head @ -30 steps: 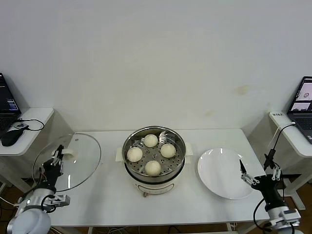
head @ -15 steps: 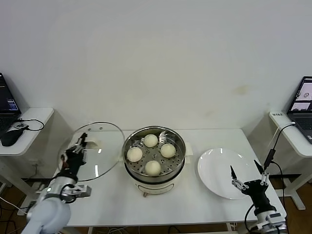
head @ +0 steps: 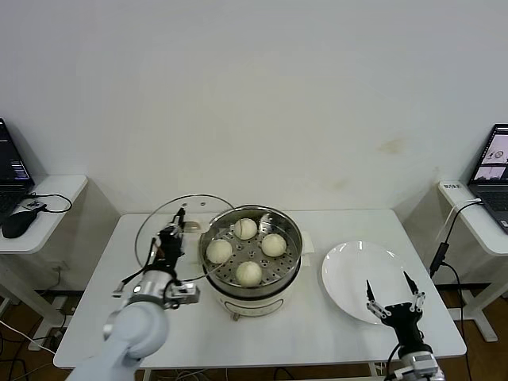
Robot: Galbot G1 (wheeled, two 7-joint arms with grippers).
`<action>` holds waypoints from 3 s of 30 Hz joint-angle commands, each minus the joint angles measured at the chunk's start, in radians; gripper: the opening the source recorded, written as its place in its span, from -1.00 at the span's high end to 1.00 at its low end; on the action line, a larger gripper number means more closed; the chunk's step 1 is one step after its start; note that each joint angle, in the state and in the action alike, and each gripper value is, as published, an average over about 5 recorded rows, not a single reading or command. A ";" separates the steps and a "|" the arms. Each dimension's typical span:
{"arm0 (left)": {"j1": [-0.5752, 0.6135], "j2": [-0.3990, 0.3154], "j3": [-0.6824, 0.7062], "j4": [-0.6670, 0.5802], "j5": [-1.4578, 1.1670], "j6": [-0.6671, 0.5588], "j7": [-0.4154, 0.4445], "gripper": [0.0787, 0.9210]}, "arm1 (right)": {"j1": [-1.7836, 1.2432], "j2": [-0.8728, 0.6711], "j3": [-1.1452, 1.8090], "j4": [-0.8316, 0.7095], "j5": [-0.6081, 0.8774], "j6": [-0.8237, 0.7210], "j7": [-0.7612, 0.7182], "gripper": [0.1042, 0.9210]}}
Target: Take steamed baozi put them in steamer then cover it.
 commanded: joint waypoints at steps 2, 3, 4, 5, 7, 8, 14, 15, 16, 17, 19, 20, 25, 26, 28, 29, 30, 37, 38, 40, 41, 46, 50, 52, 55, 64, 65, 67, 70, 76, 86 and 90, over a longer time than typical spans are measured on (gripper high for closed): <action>-0.163 -0.230 0.196 0.092 0.220 0.081 0.111 0.88 | 0.003 0.064 -0.002 -0.024 -0.096 0.009 0.010 -0.76; -0.169 -0.243 0.204 0.101 0.225 0.082 0.113 0.88 | 0.002 0.068 -0.001 -0.025 -0.099 0.011 0.011 -0.76; -0.172 -0.256 0.211 0.111 0.230 0.083 0.115 0.88 | 0.000 0.071 0.000 -0.026 -0.101 0.013 0.011 -0.76; -0.175 -0.266 0.215 0.119 0.235 0.083 0.117 0.88 | -0.001 0.074 0.000 -0.027 -0.103 0.015 0.012 -0.76; -0.177 -0.288 0.223 0.135 0.243 0.084 0.119 0.88 | -0.003 0.079 0.000 -0.029 -0.107 0.019 0.013 -0.76; -0.176 -0.297 0.226 0.142 0.249 0.084 0.121 0.88 | -0.004 0.081 0.000 -0.030 -0.108 0.020 0.013 -0.76; -0.162 -0.339 0.241 0.169 0.280 0.080 0.129 0.88 | -0.010 0.086 0.001 -0.032 -0.114 0.027 0.015 -0.76; -0.160 -0.345 0.242 0.174 0.285 0.078 0.129 0.88 | -0.011 0.086 0.001 -0.032 -0.114 0.027 0.015 -0.76; -0.157 -0.353 0.243 0.180 0.292 0.076 0.129 0.88 | -0.011 0.085 0.001 -0.033 -0.115 0.028 0.015 -0.76; -0.154 -0.360 0.244 0.186 0.299 0.074 0.129 0.88 | -0.011 0.085 0.001 -0.033 -0.115 0.029 0.015 -0.76; -0.149 -0.374 0.245 0.200 0.315 0.067 0.128 0.88 | -0.011 0.085 0.000 -0.035 -0.115 0.030 0.015 -0.76; -0.146 -0.379 0.244 0.207 0.323 0.063 0.128 0.88 | -0.011 0.085 0.000 -0.036 -0.115 0.031 0.015 -0.76; -0.134 -0.392 0.240 0.223 0.344 0.052 0.124 0.88 | -0.012 0.083 -0.003 -0.044 -0.115 0.038 0.016 -0.76; -0.131 -0.394 0.238 0.223 0.347 0.051 0.123 0.88 | -0.012 0.082 -0.003 -0.045 -0.115 0.040 0.016 -0.76; -0.124 -0.397 0.236 0.222 0.353 0.048 0.122 0.88 | -0.012 0.081 -0.003 -0.049 -0.114 0.042 0.016 -0.76; -0.121 -0.398 0.235 0.222 0.358 0.046 0.122 0.88 | -0.012 0.080 -0.003 -0.050 -0.114 0.043 0.016 -0.76; -0.117 -0.400 0.234 0.221 0.362 0.044 0.122 0.88 | -0.011 0.080 -0.004 -0.051 -0.114 0.044 0.016 -0.76; -0.095 -0.406 0.228 0.210 0.393 0.031 0.122 0.88 | -0.011 0.079 -0.008 -0.053 -0.115 0.045 0.016 -0.76; -0.093 -0.406 0.226 0.209 0.397 0.029 0.122 0.88 | -0.012 0.078 -0.008 -0.052 -0.115 0.045 0.016 -0.76; -0.090 -0.405 0.221 0.207 0.403 0.026 0.122 0.88 | -0.013 0.078 -0.009 -0.051 -0.115 0.046 0.015 -0.76; -0.089 -0.403 0.218 0.207 0.406 0.025 0.123 0.88 | -0.014 0.078 -0.009 -0.050 -0.115 0.047 0.015 -0.76; -0.082 -0.397 0.209 0.208 0.409 0.022 0.123 0.88 | -0.017 0.077 -0.012 -0.050 -0.115 0.048 0.015 -0.76; -0.082 -0.400 0.208 0.213 0.407 0.021 0.124 0.88 | -0.018 0.077 -0.015 -0.048 -0.115 0.049 0.014 -0.76; -0.083 -0.405 0.209 0.214 0.406 0.020 0.124 0.88 | -0.019 0.077 -0.017 -0.047 -0.116 0.049 0.013 -0.76; -0.085 -0.411 0.208 0.214 0.406 0.015 0.124 0.88 | -0.020 0.077 -0.018 -0.046 -0.117 0.049 0.013 -0.76; -0.045 -0.368 0.198 0.128 0.370 0.010 0.131 0.58 | -0.019 0.076 -0.021 -0.050 -0.120 0.047 0.012 -0.76; -0.033 -0.359 0.195 0.108 0.365 0.009 0.131 0.52 | -0.019 0.076 -0.021 -0.050 -0.120 0.047 0.012 -0.76; -0.005 -0.336 0.186 0.066 0.352 0.007 0.129 0.38 | -0.019 0.076 -0.023 -0.051 -0.122 0.047 0.011 -0.76; 0.052 -0.292 0.163 -0.019 0.319 0.000 0.118 0.17 | -0.021 0.077 -0.025 -0.050 -0.124 0.048 0.011 -0.76; 0.263 -0.197 0.030 -0.264 0.137 -0.100 -0.002 -0.24 | -0.029 0.069 -0.026 -0.047 -0.115 0.048 0.009 -0.76; 0.716 -0.216 -0.466 -0.266 -0.845 -0.596 -0.328 -0.75 | -0.039 0.020 -0.059 -0.041 0.000 0.066 -0.016 -0.76; 0.807 -0.201 -0.576 -0.174 -1.185 -0.651 -0.357 -0.77 | -0.056 0.021 -0.070 -0.034 0.021 0.058 -0.026 -0.76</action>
